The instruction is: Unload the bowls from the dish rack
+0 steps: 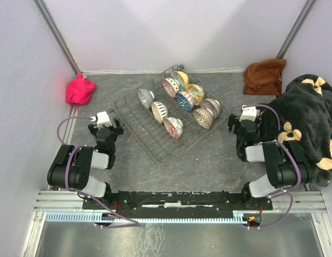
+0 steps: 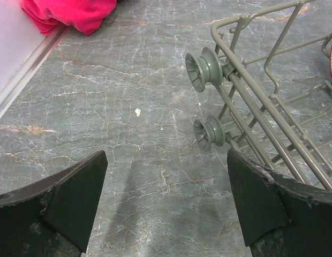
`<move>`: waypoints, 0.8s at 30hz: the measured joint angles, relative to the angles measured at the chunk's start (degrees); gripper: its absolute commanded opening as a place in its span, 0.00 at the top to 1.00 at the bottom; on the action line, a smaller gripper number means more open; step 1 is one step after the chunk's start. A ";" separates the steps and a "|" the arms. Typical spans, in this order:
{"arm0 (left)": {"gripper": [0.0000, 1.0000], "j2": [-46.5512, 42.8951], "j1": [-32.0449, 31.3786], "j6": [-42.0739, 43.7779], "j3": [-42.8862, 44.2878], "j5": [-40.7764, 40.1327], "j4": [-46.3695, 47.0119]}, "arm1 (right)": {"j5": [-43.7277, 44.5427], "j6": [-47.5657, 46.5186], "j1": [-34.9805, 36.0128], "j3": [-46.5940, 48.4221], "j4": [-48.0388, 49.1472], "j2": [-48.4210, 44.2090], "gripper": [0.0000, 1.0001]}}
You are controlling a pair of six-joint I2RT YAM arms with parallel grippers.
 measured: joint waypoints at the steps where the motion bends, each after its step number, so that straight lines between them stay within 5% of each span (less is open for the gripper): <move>1: 0.01 0.00 0.00 0.00 0.00 -0.02 0.00 | 0.02 0.09 0.00 0.00 -0.13 0.00 0.01; 9: 0.01 -4.81 0.20 0.11 5.68 -3.15 -11.13 | 1.68 2.84 0.24 6.25 -16.87 -8.35 0.01; 24: 0.01 -28.39 -0.02 -6.67 5.33 -5.53 -27.71 | 9.88 12.98 3.34 19.41 -47.80 -19.96 0.01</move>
